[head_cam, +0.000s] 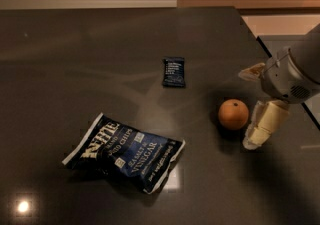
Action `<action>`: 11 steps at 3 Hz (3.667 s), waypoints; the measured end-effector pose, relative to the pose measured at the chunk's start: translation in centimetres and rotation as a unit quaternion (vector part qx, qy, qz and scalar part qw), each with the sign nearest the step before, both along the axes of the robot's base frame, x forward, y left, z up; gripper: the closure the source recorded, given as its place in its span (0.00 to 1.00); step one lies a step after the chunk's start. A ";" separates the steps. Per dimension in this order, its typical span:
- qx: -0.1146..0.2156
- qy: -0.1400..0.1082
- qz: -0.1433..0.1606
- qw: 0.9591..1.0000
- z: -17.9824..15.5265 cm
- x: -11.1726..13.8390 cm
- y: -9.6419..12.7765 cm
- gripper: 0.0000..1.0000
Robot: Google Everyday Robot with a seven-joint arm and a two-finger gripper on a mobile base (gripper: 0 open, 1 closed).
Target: Move orange near blue chip bag
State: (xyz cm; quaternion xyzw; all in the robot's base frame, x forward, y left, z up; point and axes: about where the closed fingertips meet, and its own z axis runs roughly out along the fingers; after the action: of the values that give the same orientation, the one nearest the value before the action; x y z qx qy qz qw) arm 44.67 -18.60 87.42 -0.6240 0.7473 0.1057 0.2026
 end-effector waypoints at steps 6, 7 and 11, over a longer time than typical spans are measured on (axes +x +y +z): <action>0.000 0.003 0.023 1.000 -1.4 1.1 1.4 0.85; 0.014 0.001 0.047 0.999 -0.3 1.9 3.7 1.00; 0.047 0.021 0.141 0.989 -0.3 -0.1 11.3 1.00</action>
Offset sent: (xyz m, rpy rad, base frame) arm 0.0041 0.0020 -0.0222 -0.0368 -0.0137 0.0161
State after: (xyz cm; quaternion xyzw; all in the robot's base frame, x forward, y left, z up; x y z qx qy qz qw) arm 44.61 -7.33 87.10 -0.7105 0.6501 0.1816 0.1987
